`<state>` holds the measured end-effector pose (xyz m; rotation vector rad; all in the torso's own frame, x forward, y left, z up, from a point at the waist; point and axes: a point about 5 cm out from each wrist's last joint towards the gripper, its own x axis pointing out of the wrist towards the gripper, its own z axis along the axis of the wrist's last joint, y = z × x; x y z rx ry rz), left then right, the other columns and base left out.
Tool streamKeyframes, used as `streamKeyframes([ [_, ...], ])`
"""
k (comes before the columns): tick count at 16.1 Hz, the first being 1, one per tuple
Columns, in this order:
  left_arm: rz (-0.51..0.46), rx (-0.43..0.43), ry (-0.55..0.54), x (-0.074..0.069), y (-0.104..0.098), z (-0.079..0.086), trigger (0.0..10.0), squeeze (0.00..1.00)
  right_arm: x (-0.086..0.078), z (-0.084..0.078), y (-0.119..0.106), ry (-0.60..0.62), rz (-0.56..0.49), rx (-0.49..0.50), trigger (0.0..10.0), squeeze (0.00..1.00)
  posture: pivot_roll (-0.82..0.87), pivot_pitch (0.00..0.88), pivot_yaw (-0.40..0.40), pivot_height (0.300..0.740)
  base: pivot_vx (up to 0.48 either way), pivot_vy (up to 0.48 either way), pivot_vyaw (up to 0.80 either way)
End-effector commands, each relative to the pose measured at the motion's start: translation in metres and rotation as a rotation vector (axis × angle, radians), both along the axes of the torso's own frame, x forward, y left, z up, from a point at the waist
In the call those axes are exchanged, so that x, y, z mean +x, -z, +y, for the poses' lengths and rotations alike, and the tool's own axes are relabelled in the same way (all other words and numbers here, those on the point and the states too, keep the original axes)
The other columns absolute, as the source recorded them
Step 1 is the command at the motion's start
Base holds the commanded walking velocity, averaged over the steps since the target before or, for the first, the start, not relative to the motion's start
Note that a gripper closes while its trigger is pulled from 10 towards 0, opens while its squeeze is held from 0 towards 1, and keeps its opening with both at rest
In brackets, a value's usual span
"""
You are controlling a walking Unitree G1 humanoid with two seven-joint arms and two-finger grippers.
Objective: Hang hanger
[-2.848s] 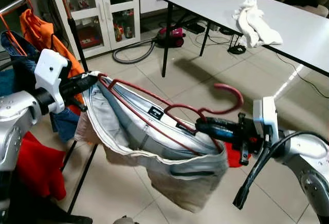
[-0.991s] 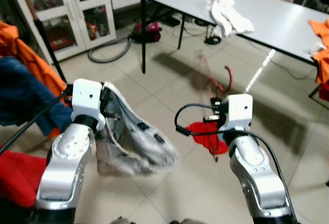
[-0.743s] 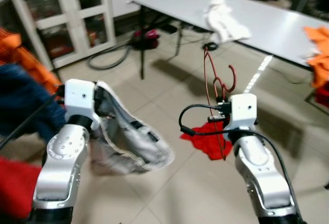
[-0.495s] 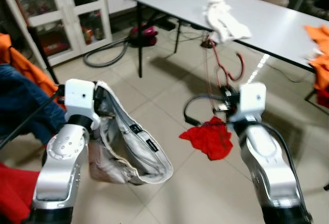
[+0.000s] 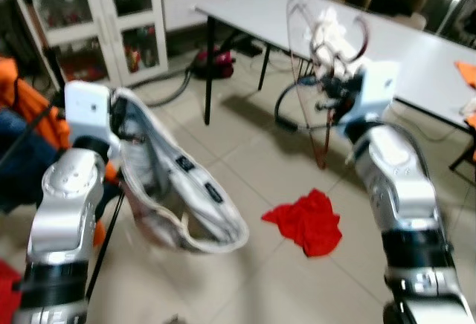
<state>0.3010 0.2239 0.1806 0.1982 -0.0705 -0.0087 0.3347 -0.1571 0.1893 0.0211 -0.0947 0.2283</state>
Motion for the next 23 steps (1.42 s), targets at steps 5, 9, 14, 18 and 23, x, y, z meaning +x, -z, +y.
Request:
streamKeyframes([
  [5,0.001,-0.008,0.046,-0.015,0.016,-0.016,10.0,0.0,-0.045,0.02,0.044,-0.108,0.113,0.022,10.0,0.0,-0.08,0.0,-0.055,0.74,0.409,0.0,0.0],
  [9,0.001,-0.021,0.024,-0.02,0.018,-0.016,10.0,0.0,-0.07,0.022,0.052,-0.111,0.121,0.022,10.0,0.0,-0.09,0.009,-0.049,0.74,0.416,0.0,0.0],
  [14,0.014,-0.028,0.046,-0.022,0.018,-0.021,10.0,0.0,-0.071,0.024,0.047,-0.094,0.105,0.013,10.0,0.0,-0.11,0.012,-0.023,0.74,0.422,0.0,0.0],
  [18,0.008,-0.058,0.034,-0.026,0.018,-0.025,10.0,0.0,-0.064,0.02,0.043,-0.024,0.1,0.083,10.0,0.0,-0.1,0.0,-0.025,0.74,0.43,0.0,0.0],
  [23,0.021,-0.04,0.055,-0.027,0.018,-0.029,10.0,0.0,-0.067,0.032,0.05,-0.063,0.109,0.078,10.0,0.0,-0.08,0.0,-0.024,0.74,0.434,0.0,0.0],
])
